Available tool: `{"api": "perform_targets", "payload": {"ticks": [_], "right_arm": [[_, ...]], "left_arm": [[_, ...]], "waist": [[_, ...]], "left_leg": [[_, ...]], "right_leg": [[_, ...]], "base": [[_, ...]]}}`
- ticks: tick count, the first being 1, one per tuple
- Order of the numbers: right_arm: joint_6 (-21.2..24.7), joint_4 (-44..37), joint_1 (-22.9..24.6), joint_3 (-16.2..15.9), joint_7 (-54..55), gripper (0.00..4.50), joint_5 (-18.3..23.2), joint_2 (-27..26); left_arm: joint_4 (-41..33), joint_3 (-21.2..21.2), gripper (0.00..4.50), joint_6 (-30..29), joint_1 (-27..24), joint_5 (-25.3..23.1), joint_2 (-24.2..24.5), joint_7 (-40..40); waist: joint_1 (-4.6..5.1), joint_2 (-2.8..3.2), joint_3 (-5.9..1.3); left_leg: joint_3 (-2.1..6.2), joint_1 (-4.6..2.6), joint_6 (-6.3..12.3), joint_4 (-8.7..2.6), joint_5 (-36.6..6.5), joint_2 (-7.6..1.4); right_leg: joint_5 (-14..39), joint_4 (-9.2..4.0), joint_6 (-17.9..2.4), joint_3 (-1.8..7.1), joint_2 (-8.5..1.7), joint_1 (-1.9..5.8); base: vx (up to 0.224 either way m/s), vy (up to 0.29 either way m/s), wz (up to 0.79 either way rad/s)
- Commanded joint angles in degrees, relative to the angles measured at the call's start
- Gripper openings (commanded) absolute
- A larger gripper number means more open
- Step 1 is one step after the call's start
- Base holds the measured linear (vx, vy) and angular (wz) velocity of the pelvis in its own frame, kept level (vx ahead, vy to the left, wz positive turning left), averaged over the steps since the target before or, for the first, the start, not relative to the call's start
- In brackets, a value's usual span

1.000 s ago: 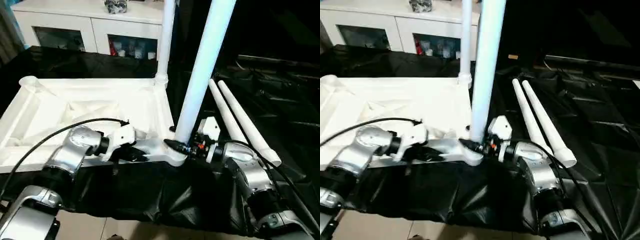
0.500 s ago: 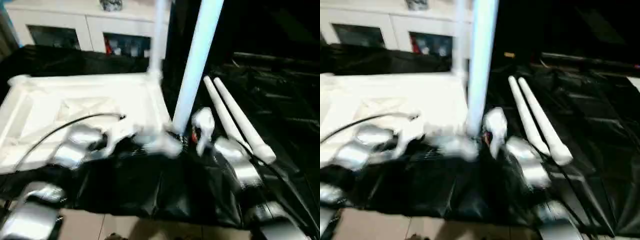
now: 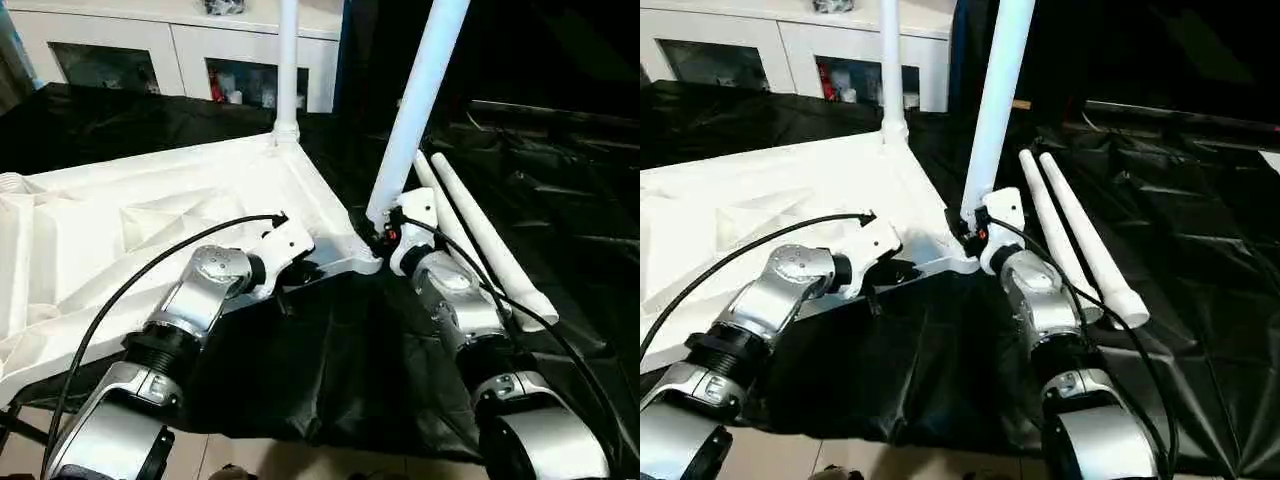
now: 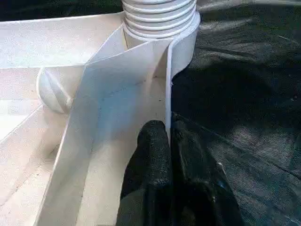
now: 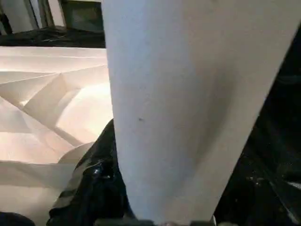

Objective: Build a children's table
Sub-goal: Insert table leg to table base

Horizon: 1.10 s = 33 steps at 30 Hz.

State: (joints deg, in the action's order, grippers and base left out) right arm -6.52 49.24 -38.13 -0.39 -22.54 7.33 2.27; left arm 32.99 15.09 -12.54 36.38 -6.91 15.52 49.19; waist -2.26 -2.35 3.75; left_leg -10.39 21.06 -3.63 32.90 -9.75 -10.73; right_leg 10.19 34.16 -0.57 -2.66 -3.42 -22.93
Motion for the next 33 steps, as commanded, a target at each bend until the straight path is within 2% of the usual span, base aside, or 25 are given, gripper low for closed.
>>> {"api": "perform_targets", "payload": {"ticks": [1, 5, 9, 10, 12, 14, 17, 21, 22, 23, 24, 28, 29, 33], "right_arm": [[4.09, 6.79, 2.58, -2.9, -1.3, 1.9, -1.17, -3.79], [4.01, 7.63, 1.84, -2.76, -1.42, 1.9, -1.48, -4.03], [3.66, 7.73, 1.6, -2.25, -1.76, 1.9, -1.69, -4.28], [3.65, 7.76, 1.56, -2.13, -2.0, 2.25, -1.6, -4.34], [3.16, 7.86, 1.52, -2.18, -2.29, 2.59, -1.71, -4.33], [3.08, 7.78, 1.58, -2.04, -2.79, 2.59, -1.43, -4.38], [2.76, 7.63, 1.47, -1.76, -3.23, 3.0, -1.03, -4.45], [1.82, 7.58, 0.69, -1.06, -3.93, 3.25, -0.85, -4.43], [1.6, 7.15, 0.69, -0.93, -4.42, 3.47, -0.6, -4.3], [1.6, 7.15, 0.69, -0.93, -4.42, 3.47, -0.6, -4.3], [0.72, 6.15, 0.72, -0.99, -5.79, 3.54, -0.55, -3.79], [0.46, 4.45, 0.79, -1.4, -8.4, 3.87, -0.56, -2.39], [0.51, 4.11, 0.85, -1.48, -9.14, 3.87, -0.47, -2.09], [1.25, 1.1, 1.6, -2.95, -17.2, 3.87, -0.2, 1.19]], "left_arm": [[-3.44, -0.32, 0.0, -0.14, 0.84, -0.79, -1.32, -4.88], [-3.58, -0.19, 0.0, -0.28, 0.81, -0.87, -1.28, -4.89], [-3.91, -0.06, 0.0, -0.37, 0.44, -0.85, -1.17, -4.47], [-3.96, -0.04, 0.0, -0.39, 0.35, -0.87, -1.17, -4.37], [-4.03, -0.01, 0.0, -0.32, 0.25, -1.06, -1.17, -4.37], [-4.1, 0.02, 0.0, -0.23, 0.15, -1.07, -1.17, -4.2], [-4.03, 0.08, 0.0, 0.01, 0.19, -1.01, -1.03, -3.85], [-3.63, 0.04, 0.0, 0.95, 0.32, -0.79, -0.42, -3.02], [-3.66, -0.04, 0.0, 1.23, 0.21, -0.65, -0.13, -2.65], [-3.66, -0.04, 0.0, 1.23, 0.21, -0.65, -0.13, -2.65], [-3.75, -0.06, 0.0, 3.02, -0.17, -0.42, 0.77, -1.58], [-3.85, -0.19, 0.0, 4.64, -0.92, 0.64, 2.06, 1.22], [-3.86, -0.15, 0.0, 5.28, -1.06, 0.85, 2.26, 1.82], [-3.81, 0.39, 0.0, 9.19, -2.03, 2.35, 4.48, 7.23]], "waist": [[-0.06, 0.51, -3.32], [0.25, 0.37, -3.4], [0.28, 0.42, -3.63], [0.28, 0.33, -3.65], [0.24, 0.37, -3.68], [0.22, 0.43, -3.74], [0.24, 0.46, -3.73], [0.28, 0.53, -3.72], [0.27, 0.56, -3.76], [0.27, 0.54, -3.76], [0.26, 0.84, -3.76], [0.34, 0.74, -3.88], [0.24, 0.86, -3.94], [0.08, 0.73, -4.1]], "left_leg": [[0.98, -0.81, 0.31, -4.28, -17.4, -2.7], [1.16, -0.99, -0.82, -4.44, -20.27, -2.71], [1.18, -1.04, -1.05, -4.4, -20.69, -2.73], [1.13, -1.0, -1.0, -4.37, -20.46, -2.69], [1.12, -0.96, -0.96, -4.37, -20.19, -2.71], [1.09, -0.91, -0.8, -4.34, -19.75, -2.74], [1.04, -0.98, -0.79, -4.34, -19.88, -2.7], [1.07, -0.95, -0.88, -4.34, -20.28, -2.69], [1.12, -0.86, -0.88, -4.38, -19.85, -2.72], [1.07, -0.87, -0.79, -4.35, -19.84, -2.7], [1.15, -0.83, -0.77, -4.39, -19.71, -2.71], [1.01, -0.59, -0.23, -4.24, -18.17, -2.61], [0.95, -0.68, -0.09, -4.17, -17.54, -2.67], [0.76, -0.63, 1.05, -3.95, -15.23, -2.65]], "right_leg": [[19.73, -4.67, -11.12, 2.67, -4.86, 1.69], [22.08, -4.91, -10.31, 2.55, -4.69, 1.52], [21.73, -4.93, -10.28, 2.65, -4.79, 1.48], [21.17, -4.89, -10.42, 2.65, -4.73, 1.51], [20.71, -4.82, -10.55, 2.67, -4.77, 1.55], [19.76, -4.78, -10.98, 2.7, -4.8, 1.59], [19.53, -4.72, -11.12, 2.63, -4.67, 1.59], [20.12, -4.78, -11.02, 2.65, -4.68, 1.58], [19.56, -4.67, -11.1, 2.64, -4.69, 1.7], [19.36, -4.7, -11.13, 2.66, -4.65, 1.66], [18.87, -4.59, -11.29, 2.65, -4.68, 1.72], [17.23, -4.44, -11.78, 2.66, -4.71, 2.03], [16.62, -4.39, -11.9, 2.68, -4.69, 1.99], [13.06, -3.98, -12.96, 2.62, -4.54, 2.28]], "base": [[0.0, 0.0, 0.0], [0.0, 0.0, 0.0], [0.0, 0.0, 0.0], [0.0, 0.0, 0.0], [0.0, 0.0, 0.0], [0.0, 0.0, 0.0], [0.0, 0.0, 0.0], [0.0, 0.0, 0.0], [0.0, 0.0, 0.0], [0.0, 0.0, 0.0], [0.0, 0.0, 0.0], [0.0, 0.0, 0.0], [0.0, 0.0, 0.0], [0.0, 0.0, 0.0]]}}
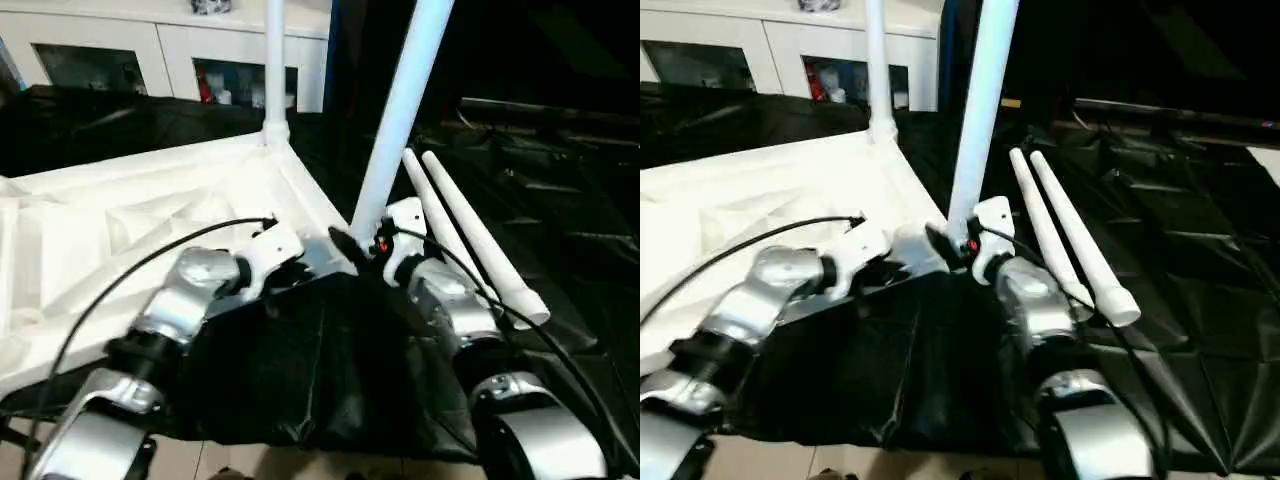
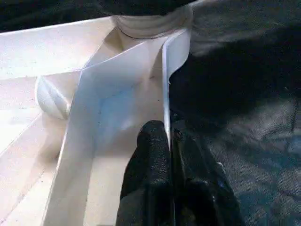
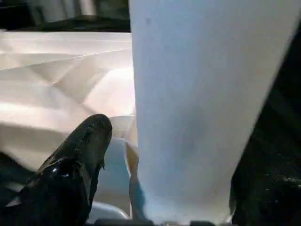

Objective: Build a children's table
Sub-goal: Insert table leg to table base, then rotate leg to tighten

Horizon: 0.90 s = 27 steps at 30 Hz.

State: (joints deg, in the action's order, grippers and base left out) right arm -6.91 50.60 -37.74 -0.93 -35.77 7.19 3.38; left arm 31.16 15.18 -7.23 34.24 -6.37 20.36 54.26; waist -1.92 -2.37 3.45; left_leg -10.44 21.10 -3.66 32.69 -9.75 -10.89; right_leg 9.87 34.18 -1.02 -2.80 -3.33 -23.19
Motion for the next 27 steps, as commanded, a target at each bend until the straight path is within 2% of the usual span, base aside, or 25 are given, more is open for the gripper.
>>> {"api": "perform_targets", "payload": {"ticks": [1, 3, 5, 8, 11, 15, 16, 18, 19, 27], "right_arm": [[1.74, -1.31, 1.74, -3.15, -6.51, 3.87, -0.17, 1.28], [1.83, -2.17, 2.2, -3.7, -9.5, 3.87, -0.26, 2.32], [1.75, -3.94, 3.29, -5.56, -14.53, 3.87, -0.81, 4.32], [2.71, -7.27, 5.02, -7.94, -22.39, 3.87, -0.68, 7.27], [4.46, -10.14, 6.21, -10.02, -28.38, 3.87, -0.57, 10.0], [4.89, -11.91, 6.7, -10.78, -31.57, 3.87, -0.31, 11.69], [5.84, -12.85, 6.82, -10.75, -33.01, 3.62, 0.43, 12.09], [6.4, -13.61, 6.93, -10.77, -34.14, 3.62, 0.96, 12.41], [7.07, -14.25, 7.1, -10.92, -35.05, 3.38, 1.28, 12.66], [8.85, -16.05, 8.58, -11.62, -36.22, 2.91, 1.89, 12.5]], "left_arm": [[-2.17, 0.56, 0.0, 4.55, -0.3, 2.3, 0.36, 4.08], [-2.13, 0.8, 0.0, 5.63, -0.59, 2.86, 1.16, 5.99], [-2.54, 0.77, 0.0, 5.71, -1.1, 4.25, 2.04, 9.23], [-2.97, 1.12, 0.0, 6.81, -1.85, 5.56, 3.64, 13.8], [-2.74, 1.79, 0.0, 9.46, -2.51, 6.31, 5.35, 18.12], [-2.36, 2.01, 0.0, 10.32, -2.82, 6.69, 6.37, 20.76], [-2.22, 2.06, 0.0, 10.55, -2.9, 7.0, 6.72, 21.97], [-2.05, 2.17, 0.0, 10.82, -2.99, 7.12, 7.05, 23.07], [-1.77, 2.3, 0.0, 10.98, -3.05, 7.09, 7.26, 23.64], [-0.12, 2.79, 0.0, 11.89, -3.36, 6.43, 7.77, 24.52]], "waist": [[-0.37, 0.85, -3.94], [-0.46, 0.84, -3.96], [-0.8, 0.82, -4.04], [-1.2, 0.83, -4.0], [-1.91, 0.81, -3.88], [-2.11, 0.75, -3.82], [-2.1, 0.75, -3.8], [-2.17, 0.71, -3.85], [-2.27, 0.73, -3.96], [-3.11, 0.7, -4.03]], "left_leg": [[0.76, -0.7, 1.51, -3.64, -13.82, -2.55], [0.69, -0.58, 1.96, -3.58, -12.32, -2.58], [0.56, -0.68, 2.56, -3.46, -10.96, -2.62], [0.37, -0.68, 3.41, -3.34, -10.31, -2.73], [0.12, -0.87, 3.13, -3.37, -11.47, -2.9], [-0.03, -1.09, 1.92, -3.39, -13.03, -2.98], [-0.06, -1.04, 1.7, -3.39, -13.21, -2.99], [-0.09, -1.01, 1.61, -3.36, -12.61, -3.0], [-0.14, -1.1, 1.76, -3.26, -11.95, -2.97], [-0.23, -1.17, 1.65, -3.2, -11.27, -2.98]], "right_leg": [[11.36, -3.79, -12.96, 2.73, -4.61, 2.67], [8.68, -3.48, -13.75, 2.67, -4.59, 2.84], [5.89, -3.12, -14.64, 2.62, -4.54, 3.01], [4.78, -2.96, -14.95, 2.55, -4.38, 3.13], [7.29, -3.06, -14.54, 2.46, -4.39, 2.95], [11.17, -3.32, -13.78, 2.53, -4.49, 2.67], [11.73, -3.38, -13.52, 2.56, -4.51, 2.67], [11.28, -3.28, -13.51, 2.57, -4.51, 2.65], [10.36, -3.22, -13.64, 2.55, -4.46, 2.66], [9.1, -3.01, -13.64, 2.52, -4.44, 2.63]], "base": [[0.0, 0.0, 0.0], [0.0, 0.0, 0.0], [0.0, 0.0, 0.0], [0.0, 0.0, 0.0], [0.0, 0.0, 0.0], [0.0, 0.0, 0.0], [0.0, 0.0, 0.0], [0.0, 0.0, 0.0], [0.0, 0.0, 0.0], [0.0, 0.0, 0.0]]}}
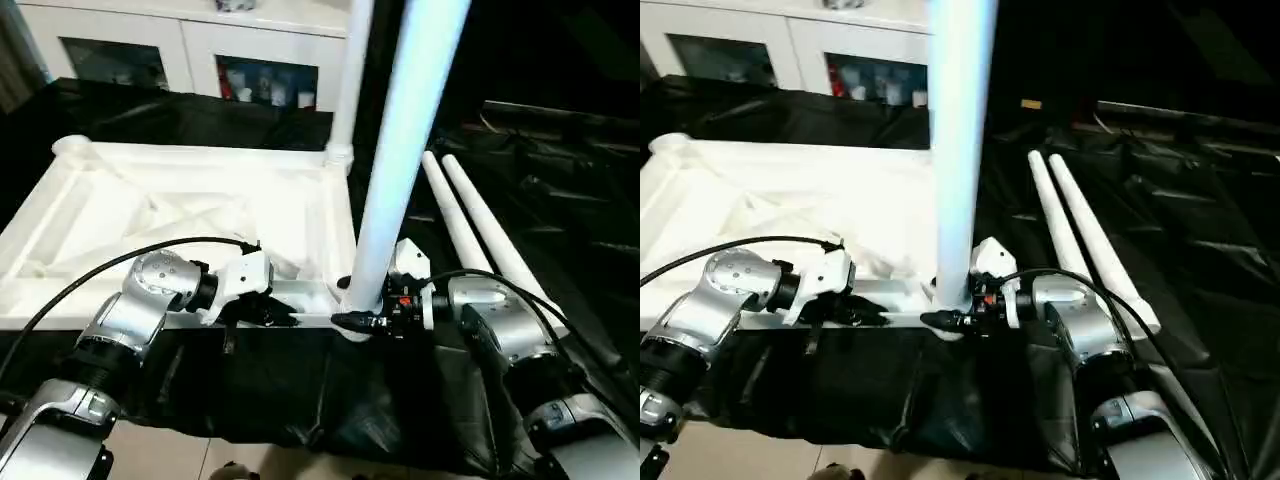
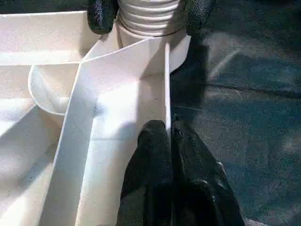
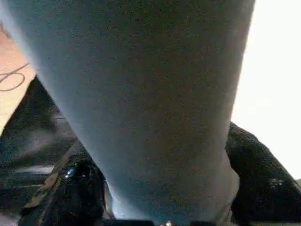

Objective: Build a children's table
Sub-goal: Rotate leg to tighten

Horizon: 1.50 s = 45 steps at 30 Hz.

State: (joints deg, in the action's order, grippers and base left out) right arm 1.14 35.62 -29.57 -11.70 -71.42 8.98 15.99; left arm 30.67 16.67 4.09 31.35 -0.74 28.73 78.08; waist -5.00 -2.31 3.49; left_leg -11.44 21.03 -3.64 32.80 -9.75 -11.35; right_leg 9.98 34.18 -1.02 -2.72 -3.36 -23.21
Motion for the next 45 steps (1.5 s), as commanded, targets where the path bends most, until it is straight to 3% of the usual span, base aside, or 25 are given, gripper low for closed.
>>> {"api": "perform_targets", "payload": {"ticks": [1, 6, 7, 9, 10, 11, 14, 16, 17, 20, 25, 29, 30, 33, 37, 41, 45], "right_arm": [[2.16, -1.82, 1.26, -0.31, 0.49, 2.88, 0.64, -0.98], [3.08, -1.26, 2.34, 0.87, 4.81, 2.85, 0.71, -3.21], [2.3, -0.05, 2.81, 1.95, 9.77, 2.84, 0.08, -4.76], [0.94, 4.1, 2.8, 4.28, 21.14, 2.84, -1.23, -8.49], [0.68, 5.25, 2.66, 4.83, 23.65, 2.84, -1.44, -9.46], [0.25, 6.39, 2.46, 5.56, 26.38, 2.83, -1.58, -10.68], [-0.16, 9.03, 1.53, 7.14, 32.74, 2.82, -1.81, -12.92], [-1.61, 12.18, 0.15, 8.43, 39.28, 2.82, -2.16, -14.84], [-3.33, 16.64, -2.08, 10.47, 47.45, 2.82, -2.17, -17.69], [-4.84, 19.51, -3.73, 12.13, 51.75, 2.81, -1.91, -19.83], [-6.1, 21.28, -5.17, 12.89, 53.41, 2.81, -1.82, -21.16], [-6.95, 22.05, -5.7, 12.89, 52.62, 2.81, -1.68, -21.54], [-7.81, 23.05, -6.22, 12.46, 51.62, 2.81, -2.25, -21.61], [-9.29, 23.43, -6.6, 11.74, 49.61, 3.51, -2.86, -21.25], [-10.89, 23.05, -7.25, 11.68, 46.12, 3.85, -2.61, -19.88], [-11.72, 21.87, -7.57, 11.03, 40.38, 4.05, -2.37, -17.8], [-11.05, 14.86, -5.06, 6.42, 20.23, 4.05, -1.49, -10.06]], "left_arm": [[0.61, 1.25, 0.0, 0.26, -0.71, 0.49, -0.86, 0.05], [1.75, 0.46, 0.0, -0.58, -0.4, 0.26, -2.31, -2.53], [2.61, 0.07, 0.0, -1.21, 0.23, -0.5, -3.66, -5.59], [4.11, -1.01, 0.0, -3.22, 1.61, -1.34, -6.95, -12.17], [4.36, -1.3, 0.0, -3.92, 1.9, -1.36, -7.8, -13.61], [4.38, -1.35, 0.0, -4.49, 2.07, -1.74, -8.65, -15.31], [4.5, -1.21, 0.0, -4.77, 2.35, -2.8, -10.02, -18.36], [4.46, -1.46, 0.0, -5.54, 2.63, -3.36, -11.65, -21.59], [4.14, -1.97, 0.0, -6.99, 3.0, -4.0, -14.43, -26.39], [3.77, -2.47, 0.0, -8.44, 3.28, -4.6, -16.84, -30.08], [3.26, -1.71, 0.0, -8.39, 3.17, -5.94, -18.07, -32.02], [3.02, -1.32, 0.0, -8.18, 2.97, -6.34, -17.99, -32.19], [2.73, -1.17, 0.0, -7.69, 2.62, -6.73, -17.48, -31.76], [2.39, -1.31, 0.0, -6.76, 2.15, -6.6, -16.75, -30.68], [2.46, -1.46, 0.0, -5.39, 1.78, -5.96, -15.56, -28.51], [2.23, -1.43, 0.0, -3.95, 1.16, -5.01, -14.03, -24.96], [0.64, -1.37, 0.0, -2.25, -0.53, -0.98, -9.45, -13.11]], "waist": [[-0.06, 0.54, -4.04], [-0.02, 0.59, -3.81], [0.06, 0.34, -3.77], [0.46, 0.33, -3.45], [0.74, 0.27, -3.15], [0.99, 0.34, -3.09], [1.52, 0.27, -3.03], [2.22, 0.56, -2.99], [2.34, 0.63, -3.06], [2.71, 0.45, -3.0], [2.81, -0.05, -3.1], [2.86, 0.21, -3.2], [2.89, 0.19, -3.18], [2.97, 0.22, -3.12], [3.04, 0.18, -3.3], [2.86, 0.22, -3.44], [2.51, 0.48, -3.61]], "left_leg": [[0.77, -1.14, 1.49, -3.34, -11.5, -2.51], [0.88, -1.26, 0.43, -3.55, -13.51, -2.49], [0.91, -1.26, 0.23, -3.58, -14.05, -2.46], [1.08, -1.54, -1.07, -3.69, -16.27, -2.24], [1.45, -1.78, -2.08, -3.79, -18.63, -2.15], [1.71, -1.8, -2.28, -3.89, -19.83, -2.04], [2.05, -2.32, -1.57, -3.72, -22.43, -1.89], [2.23, -2.13, -2.03, -3.92, -23.33, -1.92], [2.43, -2.15, -2.27, -4.05, -23.58, -1.92], [2.39, -2.35, -1.84, -3.93, -25.03, -1.66], [2.35, -1.9, 0.0, -4.07, -24.72, -1.52], [2.28, -1.82, 0.37, -4.22, -24.83, -1.64], [2.25, -1.74, 0.47, -4.22, -24.64, -1.63], [2.28, -1.72, 0.52, -4.22, -25.12, -1.64], [2.3, -1.38, 0.93, -4.24, -23.95, -1.64], [2.07, -1.31, 1.57, -4.18, -22.24, -1.73], [1.69, -1.07, 2.88, -4.15, -20.22, -2.03]], "right_leg": [[9.49, -3.07, -13.48, 2.45, -4.43, 2.64], [13.83, -3.56, -12.34, 2.48, -4.58, 2.38], [15.02, -3.67, -12.02, 2.49, -4.59, 2.38], [20.59, -4.32, -10.69, 2.7, -4.87, 1.84], [26.37, -4.88, -9.34, 2.57, -5.09, 1.7], [30.68, -5.3, -7.66, 2.44, -5.23, 1.75], [36.5, -6.31, -5.14, 2.27, -5.27, 1.23], [36.33, -6.23, -5.41, 2.16, -5.11, 1.09], [36.21, -6.29, -5.24, 1.91, -5.12, 1.28], [35.72, -6.51, -5.3, 1.86, -5.02, 0.9], [34.86, -6.47, -4.93, 1.69, -5.11, 1.01], [32.62, -6.36, -5.65, 1.87, -5.2, 0.96], [32.09, -6.3, -5.98, 1.92, -5.25, 0.97], [32.77, -6.4, -5.93, 1.87, -5.32, 0.93], [32.48, -6.37, -5.98, 1.94, -5.43, 1.21], [29.73, -6.08, -7.31, 2.04, -5.39, 1.37], [23.49, -5.48, -9.37, 2.18, -5.17, 1.78]], "base": [[0.0, 0.0, 0.0], [0.0, 0.0, 0.0], [0.0, 0.0, 0.0], [0.0, 0.0, 0.0], [-0.057, -0.004, -0.07], [0.0, 0.0, 0.0], [0.0, 0.0, 0.0], [0.0, 0.0, 0.0], [0.0, 0.0, 0.0], [0.0, 0.0, 0.0], [0.0, 0.0, 0.0], [0.0, 0.0, 0.0], [0.0, 0.0, 0.0], [0.0, 0.0, 0.0], [0.0, 0.0, 0.0], [0.0, 0.0, 0.0], [0.0, 0.0, 0.0]]}}
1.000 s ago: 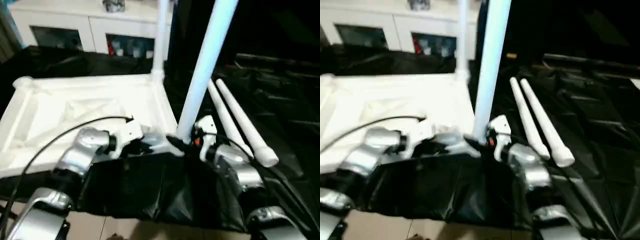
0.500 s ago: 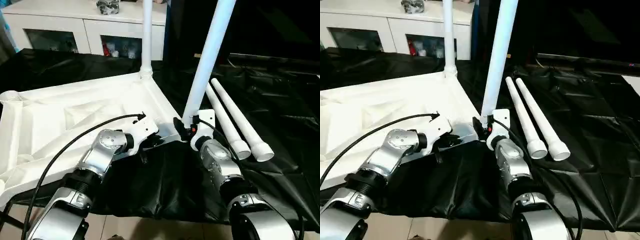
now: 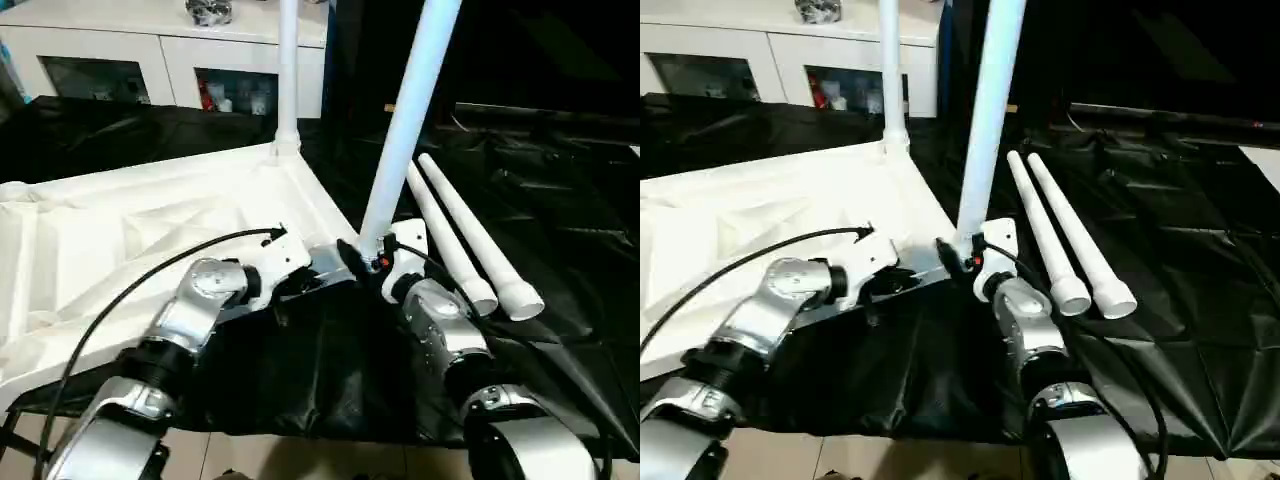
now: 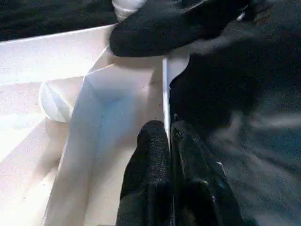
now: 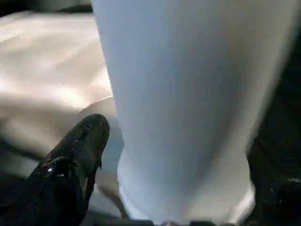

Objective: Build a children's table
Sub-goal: Rotate leg to tighten

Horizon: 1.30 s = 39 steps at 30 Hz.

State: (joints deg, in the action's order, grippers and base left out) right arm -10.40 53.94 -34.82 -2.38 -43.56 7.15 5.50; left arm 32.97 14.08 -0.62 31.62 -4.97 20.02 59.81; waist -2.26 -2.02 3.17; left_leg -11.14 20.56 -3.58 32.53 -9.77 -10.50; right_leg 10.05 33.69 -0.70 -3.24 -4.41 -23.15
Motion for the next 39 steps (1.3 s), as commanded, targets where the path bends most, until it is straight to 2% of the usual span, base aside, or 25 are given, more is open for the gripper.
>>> {"api": "perform_targets", "payload": {"ticks": [1, 2, 4, 5, 7, 9, 10, 15, 16, 17, 23, 26, 27, 29, 30, 31, 32, 34, 35, 37, 38, 39], "right_arm": [[0.66, -4.73, 0.83, -3.81, -10.57, 4.05, 0.28, 1.97], [0.66, -4.73, 0.83, -3.81, -10.57, 4.05, 0.28, 1.97], [1.09, -7.54, 2.24, -5.36, -17.37, 4.05, 0.12, 5.07], [1.56, -8.98, 2.86, -6.18, -20.62, 4.05, 0.14, 6.58], [2.14, -10.12, 3.19, -7.33, -24.11, 4.05, -0.18, 8.17], [2.72, -10.89, 3.31, -8.54, -26.87, 4.05, -0.5, 9.48], [2.74, -11.21, 3.33, -9.41, -28.06, 3.79, -1.08, 10.3], [3.2, -12.36, 3.59, -9.89, -29.74, 3.67, -1.3, 11.29], [3.96, -13.23, 3.95, -9.64, -30.49, 3.37, -0.56, 11.33], [4.13, -13.35, 4.0, -9.64, -30.68, 3.29, -0.4, 11.33], [6.19, -14.18, 4.72, -9.57, -32.31, 2.86, 1.28, 11.0], [11.32, -16.25, 7.25, -9.03, -31.06, 2.78, 2.69, 9.55], [11.73, -16.47, 7.49, -8.81, -30.51, 2.77, 2.84, 9.3], [13.86, -17.05, 8.63, -7.46, -24.88, 2.77, 2.79, 7.42], [12.36, -15.43, 8.42, -6.54, -18.44, 2.77, 1.24, 5.74], [10.87, -13.07, 7.79, -5.17, -10.58, 2.77, -0.28, 3.67], [10.49, -10.44, 6.82, -3.35, -2.93, 2.77, -0.94, 1.54], [10.72, -8.99, 6.08, -2.2, 0.74, 2.76, -0.71, 0.23], [10.87, -8.12, 5.61, -1.48, 2.98, 2.76, -0.54, -0.61], [10.4, -4.38, 3.7, 0.18, 14.15, 2.76, -1.33, -4.57], [10.4, -4.38, 3.7, 0.18, 14.15, 2.76, -1.33, -4.57], [9.91, -3.11, 2.95, 0.23, 18.35, 2.76, -2.13, -6.94]], "left_arm": [[-1.93, 1.36, 0.0, 2.47, -1.01, 3.7, 0.22, 7.07], [-1.93, 1.36, 0.0, 2.47, -1.01, 3.7, 0.22, 7.07], [-2.24, 1.73, 0.0, 2.92, -1.48, 4.35, 2.24, 10.83], [-2.2, 1.82, 0.0, 3.36, -1.63, 4.61, 3.13, 12.4], [-2.26, 1.87, 0.0, 3.13, -1.83, 5.2, 4.19, 14.55], [-2.13, 1.87, 0.0, 3.28, -1.91, 5.61, 5.0, 16.03], [-1.93, 1.93, 0.0, 3.21, -1.9, 5.68, 5.54, 16.88], [-0.95, 1.97, 0.0, 4.21, -1.76, 5.29, 6.71, 18.19], [-0.71, 1.85, 0.0, 4.4, -1.7, 5.55, 6.94, 18.61], [-0.73, 1.85, 0.0, 4.38, -1.71, 5.63, 6.98, 18.69], [-0.58, 1.86, 0.0, 4.36, -1.95, 6.03, 7.14, 19.27], [-0.28, 1.03, 0.0, 2.33, -2.16, 6.54, 5.79, 17.35], [-0.13, 0.93, 0.0, 2.01, -2.05, 6.38, 5.55, 16.72], [1.14, 0.24, 0.0, 0.82, -1.21, 5.34, 3.75, 12.14], [1.86, 0.09, 0.0, 0.39, -0.62, 4.29, 2.5, 8.77], [2.46, -0.07, 0.0, -0.35, 0.01, 3.31, 1.01, 5.18], [2.85, -0.27, 0.0, -1.44, 0.57, 2.74, -0.53, 2.14], [2.67, -0.2, 0.0, -1.88, 0.73, 2.56, -1.5, 0.95], [2.52, -0.12, 0.0, -2.11, 0.81, 2.44, -2.13, 0.25], [2.78, 0.9, 0.0, -3.98, 1.84, -0.1, -5.43, -5.53], [2.78, 0.9, 0.0, -3.98, 1.84, -0.1, -5.43, -5.53], [3.23, 1.59, 0.0, -4.52, 2.55, -1.73, -7.04, -8.78]], "waist": [[-0.61, 0.3, -3.33], [-0.61, 0.3, -3.29], [-1.07, 0.32, -3.52], [-1.42, 0.76, -3.59], [-1.75, 0.49, -3.83], [-1.93, 0.53, -4.04], [-2.04, 0.52, -4.0], [-2.39, 0.56, -3.78], [-2.52, 0.54, -3.68], [-2.59, 0.52, -3.68], [-2.68, 0.44, -3.8], [-2.79, 0.33, -3.84], [-2.82, 0.32, -3.8], [-2.81, 0.32, -3.59], [-2.76, 0.29, -3.38], [-2.4, 0.28, -3.04], [-1.89, 0.15, -2.98], [-1.19, 0.12, -3.01], [-0.94, 0.08, -2.88], [-0.41, 0.45, -2.77], [-0.41, 0.45, -2.77], [0.02, 0.6, -2.9]], "left_leg": [[1.16, -0.69, 3.0, -3.76, -18.89, -3.03], [1.07, -0.56, 2.99, -3.75, -18.51, -3.03], [0.89, -0.61, 2.92, -3.57, -16.65, -3.1], [0.69, -0.49, 3.21, -3.44, -15.03, -3.24], [0.58, -0.42, 3.67, -3.24, -13.09, -3.33], [0.46, -0.3, 4.17, -3.01, -10.58, -3.28], [0.41, -0.27, 4.47, -2.95, -9.97, -3.22], [0.48, -0.54, 3.48, -3.15, -11.81, -3.36], [0.5, -0.67, 2.67, -3.27, -13.19, -3.42], [0.57, -0.66, 2.28, -3.34, -13.55, -3.45], [0.59, -0.61, 2.04, -3.27, -12.42, -3.41], [0.54, -0.59, 2.38, -3.22, -11.8, -3.37], [0.54, -0.58, 2.44, -3.25, -11.77, -3.39], [0.58, -0.66, 1.81, -3.37, -13.32, -3.35], [0.57, -0.67, 1.52, -3.48, -13.98, -3.33], [0.82, -1.0, 0.18, -3.72, -16.94, -3.15], [1.14, -1.44, -1.46, -3.73, -19.27, -3.07], [1.7, -1.36, -2.45, -3.85, -20.71, -2.85], [1.75, -1.49, -1.87, -3.78, -21.56, -2.73], [1.93, -1.77, -1.62, -3.65, -23.44, -2.59], [1.93, -1.77, -1.62, -3.65, -23.44, -2.59], [2.19, -1.69, -2.04, -3.91, -24.22, -2.72]], "right_leg": [[20.15, -4.54, -10.9, 2.73, -3.95, 1.81], [19.31, -4.27, -11.42, 2.73, -3.86, 1.81], [17.23, -3.87, -12.13, 2.58, -3.87, 2.27], [14.94, -3.53, -12.75, 2.51, -3.85, 2.23], [11.21, -2.99, -13.57, 2.33, -3.73, 2.59], [6.7, -2.42, -14.99, 2.25, -3.67, 2.74], [5.34, -2.31, -15.42, 2.15, -3.57, 2.78], [9.42, -2.74, -14.76, 2.11, -3.77, 2.65], [11.7, -2.95, -14.18, 2.13, -3.76, 2.57], [12.26, -2.96, -13.81, 2.16, -3.77, 2.62], [11.19, -2.76, -13.67, 2.17, -3.78, 2.64], [10.31, -2.67, -13.53, 2.18, -3.75, 2.74], [10.33, -2.7, -13.53, 2.19, -3.76, 2.72], [13.68, -3.1, -12.91, 2.18, -3.88, 2.58], [15.23, -3.35, -12.43, 2.24, -3.89, 2.46], [21.0, -4.0, -11.2, 2.24, -4.14, 2.12], [26.46, -4.39, -9.86, 2.21, -4.36, 1.86], [32.02, -4.96, -7.61, 1.9, -4.59, 2.01], [34.22, -5.55, -6.31, 1.83, -4.5, 1.75], [36.88, -6.07, -5.38, 1.63, -4.46, 1.28], [36.88, -6.07, -5.38, 1.63, -4.46, 1.28], [36.04, -6.16, -5.07, 1.28, -4.32, 1.45]], "base": [[0.0, 0.0, 0.0], [0.0, 0.0, 0.0], [0.026, -0.01, 0.02], [0.052, -0.02, 0.03], [0.056, -0.02, 0.02], [0.028, -0.01, 0.01], [0.0, 0.0, 0.0], [0.0, 0.0, 0.0], [0.0, 0.0, 0.0], [0.0, 0.0, 0.0], [0.0, 0.0, 0.0], [0.0, 0.0, 0.0], [0.0, 0.0, 0.0], [0.0, 0.0, 0.0], [0.0, 0.0, 0.0], [0.0, 0.0, 0.0], [0.0, 0.0, 0.0], [-0.055, 0.009, -0.08], [-0.057, 0.012, -0.09], [0.0, 0.0, 0.0], [0.0, 0.0, 0.0], [0.0, 0.0, 0.0]]}}
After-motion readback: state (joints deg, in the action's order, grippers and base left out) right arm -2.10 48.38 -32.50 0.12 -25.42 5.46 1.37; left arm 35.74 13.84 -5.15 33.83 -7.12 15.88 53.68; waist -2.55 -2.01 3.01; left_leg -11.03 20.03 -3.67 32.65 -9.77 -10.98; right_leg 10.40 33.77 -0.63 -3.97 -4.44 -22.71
